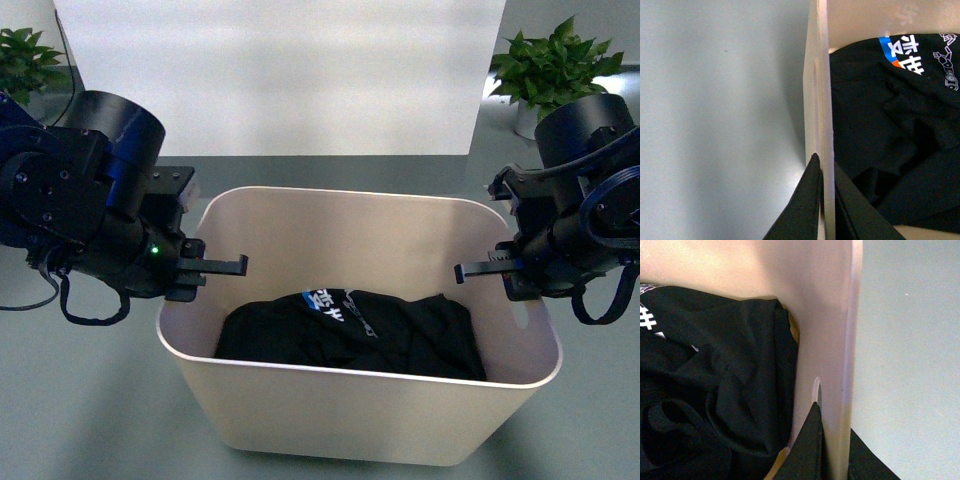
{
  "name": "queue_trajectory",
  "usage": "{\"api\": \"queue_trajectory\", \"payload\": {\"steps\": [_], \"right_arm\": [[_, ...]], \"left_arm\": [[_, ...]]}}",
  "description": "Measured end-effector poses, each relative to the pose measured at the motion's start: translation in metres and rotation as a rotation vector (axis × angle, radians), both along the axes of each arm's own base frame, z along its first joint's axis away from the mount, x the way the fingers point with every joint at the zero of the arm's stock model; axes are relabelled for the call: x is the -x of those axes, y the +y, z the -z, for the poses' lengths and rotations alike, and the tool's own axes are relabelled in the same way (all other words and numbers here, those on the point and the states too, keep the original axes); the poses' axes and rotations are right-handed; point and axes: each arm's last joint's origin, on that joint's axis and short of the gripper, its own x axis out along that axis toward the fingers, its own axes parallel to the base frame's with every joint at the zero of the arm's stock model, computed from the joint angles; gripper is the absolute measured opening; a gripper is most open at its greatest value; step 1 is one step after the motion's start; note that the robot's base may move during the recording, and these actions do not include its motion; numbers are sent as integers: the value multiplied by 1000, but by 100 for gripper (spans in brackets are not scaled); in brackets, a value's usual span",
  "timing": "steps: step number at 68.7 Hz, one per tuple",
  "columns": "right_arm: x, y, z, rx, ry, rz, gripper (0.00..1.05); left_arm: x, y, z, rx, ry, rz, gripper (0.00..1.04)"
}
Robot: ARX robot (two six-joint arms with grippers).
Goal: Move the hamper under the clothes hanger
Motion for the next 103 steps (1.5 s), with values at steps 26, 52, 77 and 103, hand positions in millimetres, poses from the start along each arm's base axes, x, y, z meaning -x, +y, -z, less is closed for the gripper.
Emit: {"api": "queue_trajectory", "payload": {"steps": [26,52,77,103], "right_arm": [[0,-5,0,17,0,23,3],[2,14,0,-6,2,-35,3],[1,3,0,-2,2,-9,3],[48,8,27,-119,-181,211,3]], "left_arm": [[1,-5,0,16,3,25,4],[-2,12,0,-11,-1,-33,4],[0,3,0,-2,0,-5,4],[56,1,36,-33,-116,83,4]]}}
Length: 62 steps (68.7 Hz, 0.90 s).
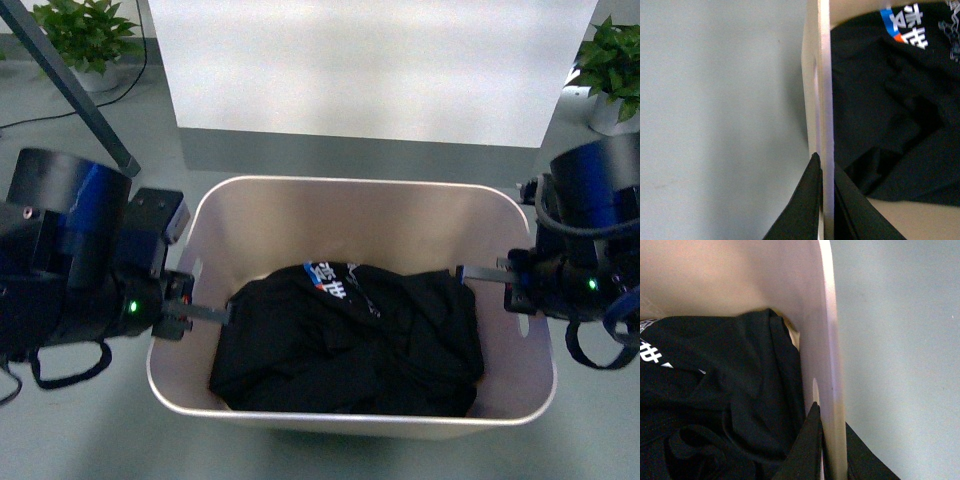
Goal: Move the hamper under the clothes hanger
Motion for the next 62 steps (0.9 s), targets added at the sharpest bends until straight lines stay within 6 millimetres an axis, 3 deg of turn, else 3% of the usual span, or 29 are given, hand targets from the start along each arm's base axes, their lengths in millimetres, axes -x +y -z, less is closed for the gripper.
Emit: {"api": "queue_trajectory", "payload": {"steps": [13,27,43,62], "right_arm": [[27,0,16,-23,55,-6,3],[41,6,22,-43,59,-14,3],[49,8,28,-68,37,2,3],[55,8,52,-75,80,20,3]], "left_arm": [[27,9,20,-40,77,14,4],[40,17,19,-53,94,18,4],[44,11,15,-65,51,36,4],[51,5,43,-81,102,44,4]]}}
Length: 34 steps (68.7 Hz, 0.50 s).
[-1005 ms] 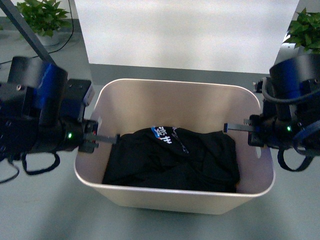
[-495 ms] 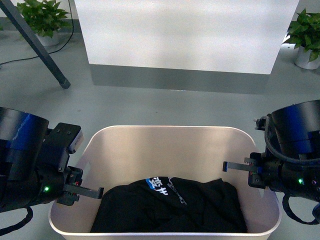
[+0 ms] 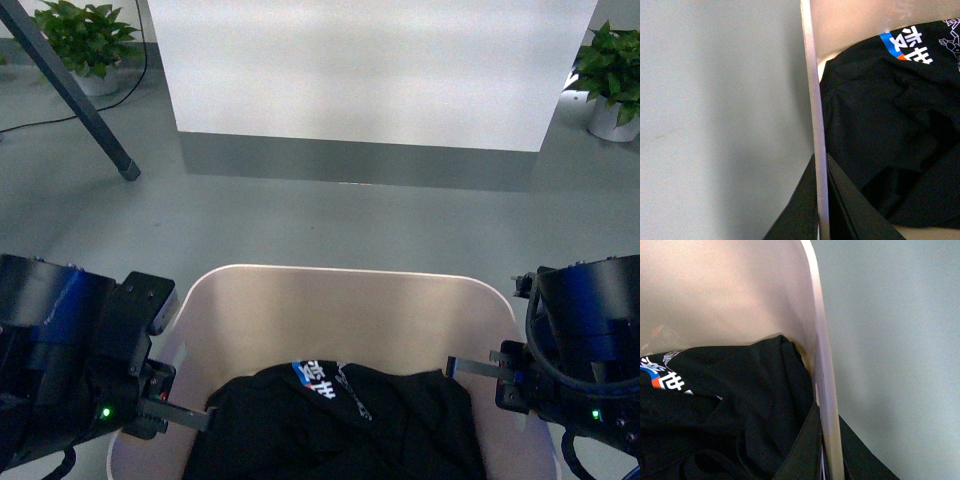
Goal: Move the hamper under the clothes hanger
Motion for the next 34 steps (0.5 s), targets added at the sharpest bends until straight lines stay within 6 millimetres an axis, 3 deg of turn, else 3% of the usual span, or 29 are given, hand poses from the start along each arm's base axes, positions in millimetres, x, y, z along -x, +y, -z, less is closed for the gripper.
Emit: {"api": "queue_trajectory", "payload": {"steps": [25,29,34], "right_arm": [[-3,5,9,3,-21,17,3],[-3,5,10,3,-20,13,4],[-2,6,14,-8,-6,5,15]], "left_arm": [[-4,-4,9,4,-15,-6,5],[-4,-5,11,10,3,11,14],[0,-6,14,18,27,36,24]]}}
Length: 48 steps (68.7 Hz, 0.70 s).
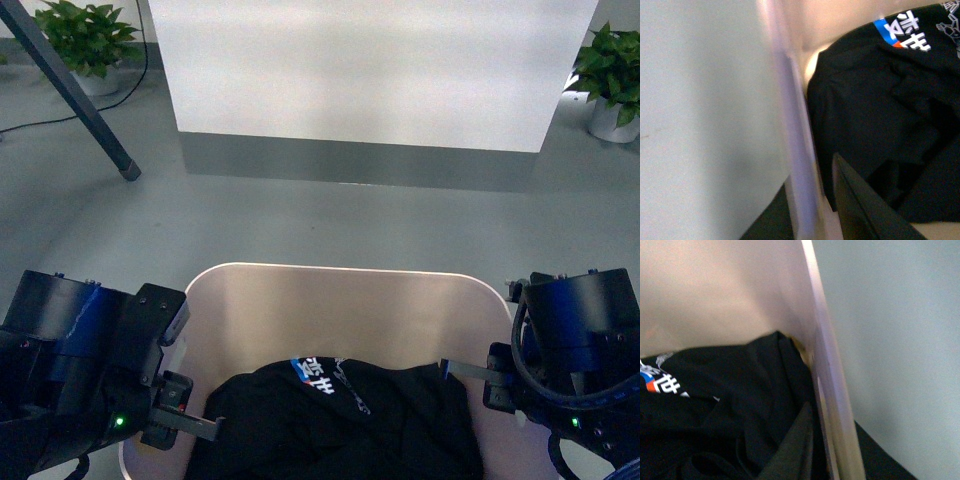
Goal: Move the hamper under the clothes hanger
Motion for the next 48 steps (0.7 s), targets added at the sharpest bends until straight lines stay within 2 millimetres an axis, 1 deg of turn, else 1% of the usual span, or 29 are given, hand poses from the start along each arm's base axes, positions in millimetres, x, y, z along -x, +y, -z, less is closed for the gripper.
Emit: {"api": "queue_trajectory", "payload": {"steps": [2,3,8,9,13,17,18,21,22,26,30,33,34,36,37,39,40,41,44,45,48], "right_arm": [[1,0,2,-6,8,-2,18],[2,0,3,-12,16,-5,22],[4,0,4,-14,22,-9,31],[4,1,3,-17,21,-11,34],[3,1,0,-21,17,-12,41],[3,1,-6,-23,11,-14,52],[3,2,-9,-24,6,-14,55],[3,2,-15,-26,-2,-15,61],[2,2,-19,-26,-9,-17,64],[1,2,-28,-27,-23,-16,71],[-1,2,-43,-26,-50,-19,82],[-1,2,-52,-23,-65,-21,87],[-1,2,-58,-20,-74,-23,91],[-2,2,-64,-17,-85,-24,94],[-2,2,-71,-15,-95,-26,97],[-2,2,-77,-14,-106,-26,99],[-2,2,-81,-12,-113,-28,99],[-2,1,-88,-11,-125,-29,98],[-1,1,-98,-5,-145,-34,96],[-1,1,-106,-3,-158,-35,96],[-1,0,-117,2,-180,-38,97]], "left_arm": [[1,0,0,-1,6,5,28],[1,-1,0,-4,7,7,32],[3,-1,-2,-5,13,16,41],[3,-1,-3,-5,17,16,44],[5,-2,-5,-2,26,24,51],[7,-2,-12,3,33,32,62],[7,-2,-16,3,30,32,66],[7,-2,-22,3,21,35,71],[6,-2,-27,3,13,36,75],[3,-3,-38,7,-7,37,82],[0,-3,-58,12,-42,41,92],[-1,-4,-69,15,-61,43,98],[-2,-4,-77,17,-75,45,100],[-2,-4,-85,18,-87,49,100],[-2,-5,-93,22,-101,53,99],[-2,-5,-101,25,-115,56,98],[-2,-5,-105,27,-122,58,98],[-2,-5,-114,30,-137,61,98],[-1,-5,-126,33,-159,66,98],[0,-6,-135,38,-175,69,98],[1,-6,-148,44,-198,74,98]]}}
